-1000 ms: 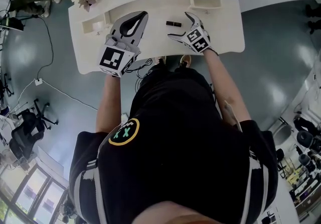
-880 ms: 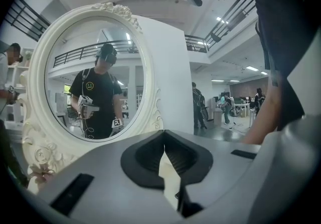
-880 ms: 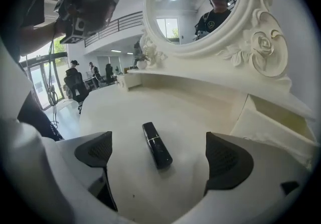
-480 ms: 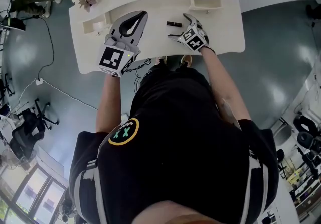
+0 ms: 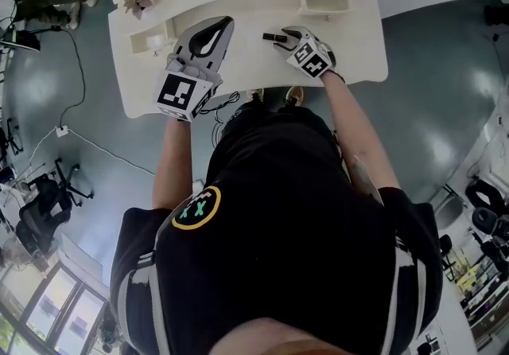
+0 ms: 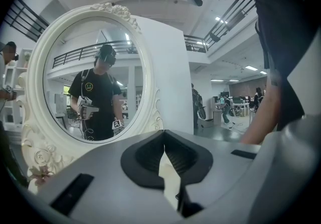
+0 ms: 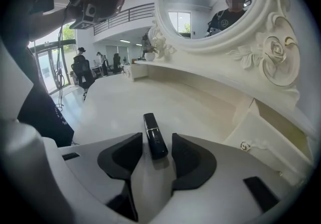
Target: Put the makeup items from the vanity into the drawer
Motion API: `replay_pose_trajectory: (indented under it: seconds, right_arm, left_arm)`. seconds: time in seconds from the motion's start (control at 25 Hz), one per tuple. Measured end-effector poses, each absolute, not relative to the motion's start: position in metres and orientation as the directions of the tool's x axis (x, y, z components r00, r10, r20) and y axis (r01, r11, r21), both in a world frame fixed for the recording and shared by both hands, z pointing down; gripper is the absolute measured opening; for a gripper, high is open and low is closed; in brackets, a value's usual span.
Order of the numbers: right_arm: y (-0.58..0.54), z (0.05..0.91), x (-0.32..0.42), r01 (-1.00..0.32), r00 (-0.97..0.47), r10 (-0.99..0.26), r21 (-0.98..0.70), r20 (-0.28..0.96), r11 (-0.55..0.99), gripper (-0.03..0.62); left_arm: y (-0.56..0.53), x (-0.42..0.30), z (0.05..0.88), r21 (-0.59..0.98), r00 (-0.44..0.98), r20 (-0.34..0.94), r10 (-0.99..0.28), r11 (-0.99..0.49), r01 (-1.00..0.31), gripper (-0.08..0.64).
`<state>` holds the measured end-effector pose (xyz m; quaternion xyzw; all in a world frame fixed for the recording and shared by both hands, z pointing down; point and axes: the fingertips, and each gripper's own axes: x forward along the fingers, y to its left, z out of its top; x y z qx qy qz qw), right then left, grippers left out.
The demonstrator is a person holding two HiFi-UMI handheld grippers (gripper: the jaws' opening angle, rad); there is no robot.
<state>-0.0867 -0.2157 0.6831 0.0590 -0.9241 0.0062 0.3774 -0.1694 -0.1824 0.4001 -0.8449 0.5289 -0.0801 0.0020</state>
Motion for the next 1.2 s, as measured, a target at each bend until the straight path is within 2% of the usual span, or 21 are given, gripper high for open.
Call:
replay_pose_trajectory:
  seconds: [0.12,0.52,0.8,1.2]
  right_arm:
    - [-0.207,0.683,-0.088,-0.067,-0.699,-0.078,0.044,0.711,0.997,0.12]
    - [-0.208,0.679,-0.086,-0.167,-0.726,-0.094,-0.042,0.682,0.985,0.117]
    - [-0.207,0.654,-0.092,-0.191,-0.761,-0.14,-0.013,0.633,0.981,0.117]
    - [-0.226,0.589,-0.075,-0.284,-0.803,-0.274,0.064,0.53,0.957,0.117]
  left_arm:
    - [-0.182,-0.169,0.399,-0.09,0.429,0.132,-0.894,-0.441,-0.893,0.021]
    - [-0.181,-0.168,0.398,-0.098,0.434,0.126,-0.892,-0.446,-0.89,0.021]
    - [-0.187,-0.161,0.399,-0.093,0.467,0.129,-0.875,-0.479,-0.873,0.021]
    - [-0.208,-0.127,0.399,-0.078,0.566,0.106,-0.818,-0.574,-0.815,0.021]
